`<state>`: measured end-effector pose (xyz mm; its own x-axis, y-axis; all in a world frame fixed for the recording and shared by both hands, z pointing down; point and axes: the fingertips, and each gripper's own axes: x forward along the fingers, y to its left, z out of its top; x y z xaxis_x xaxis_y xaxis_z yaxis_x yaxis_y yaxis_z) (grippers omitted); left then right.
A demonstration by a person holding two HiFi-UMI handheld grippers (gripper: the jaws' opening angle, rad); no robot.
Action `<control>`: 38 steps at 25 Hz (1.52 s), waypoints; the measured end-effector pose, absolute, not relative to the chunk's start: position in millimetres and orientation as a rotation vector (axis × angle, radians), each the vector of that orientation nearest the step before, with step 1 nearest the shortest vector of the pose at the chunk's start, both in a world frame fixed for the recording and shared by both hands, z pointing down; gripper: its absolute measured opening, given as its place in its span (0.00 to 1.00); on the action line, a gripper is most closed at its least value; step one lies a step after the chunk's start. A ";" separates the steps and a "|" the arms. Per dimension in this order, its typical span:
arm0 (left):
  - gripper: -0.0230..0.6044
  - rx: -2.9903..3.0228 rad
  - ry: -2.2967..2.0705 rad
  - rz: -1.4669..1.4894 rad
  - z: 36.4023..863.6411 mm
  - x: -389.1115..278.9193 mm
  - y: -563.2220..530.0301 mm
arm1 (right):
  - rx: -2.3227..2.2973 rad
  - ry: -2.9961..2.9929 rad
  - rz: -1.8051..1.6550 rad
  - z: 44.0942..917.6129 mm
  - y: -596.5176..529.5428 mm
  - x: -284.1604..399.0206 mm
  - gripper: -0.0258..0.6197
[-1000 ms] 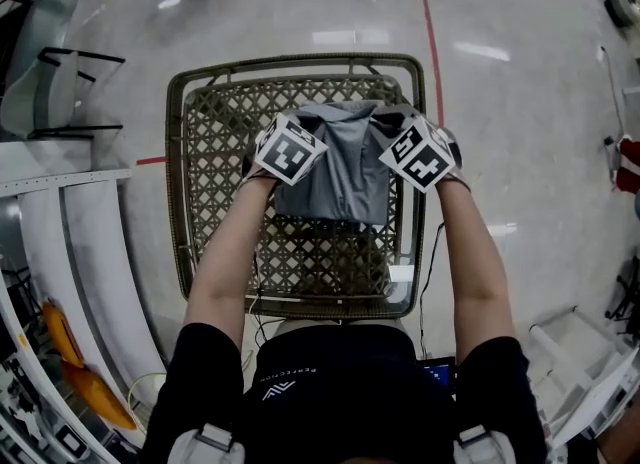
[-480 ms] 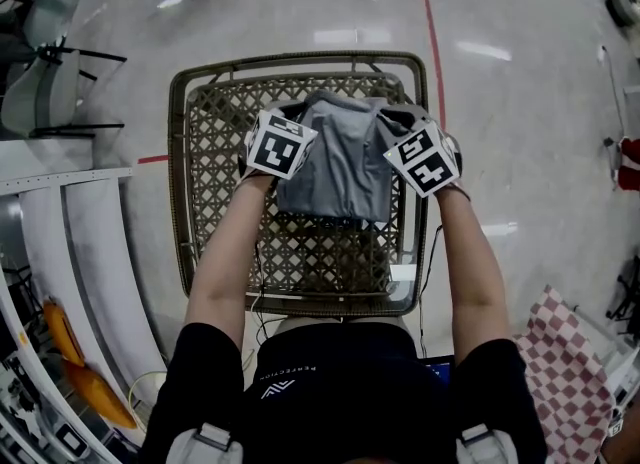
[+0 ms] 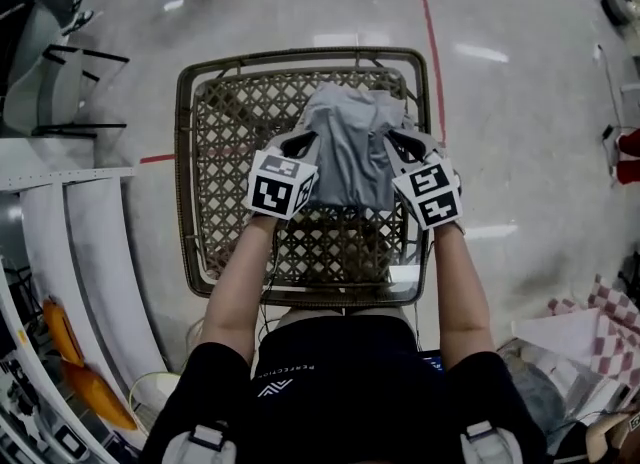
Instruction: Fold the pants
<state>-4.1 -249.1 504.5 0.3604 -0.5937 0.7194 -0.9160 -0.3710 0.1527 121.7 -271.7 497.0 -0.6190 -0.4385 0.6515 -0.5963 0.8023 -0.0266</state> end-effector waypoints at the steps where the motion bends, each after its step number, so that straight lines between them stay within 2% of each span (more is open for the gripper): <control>1: 0.07 2.082 -1.318 0.754 502.2 -2.1 -242.8 | 0.790 -2.341 0.343 495.8 -265.6 122.7 0.11; 12: 0.07 2.067 -1.349 0.665 489.7 13.0 -154.0 | 1.049 -2.352 0.504 477.6 -187.5 138.3 0.11; 24: 0.06 2.129 -1.286 0.732 481.1 35.8 -77.1 | 1.136 -2.394 0.599 461.1 -93.8 129.8 0.11; 38: 0.06 2.119 -1.270 0.631 464.4 37.9 -35.4 | 1.234 -2.407 0.565 445.5 -52.5 123.2 0.10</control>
<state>37.9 -35.4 464.4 0.4343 -0.6194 0.6540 -0.8954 -0.3763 0.2382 123.2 -52.5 445.5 -0.5445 -0.6748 0.4982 -0.8260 0.5346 -0.1788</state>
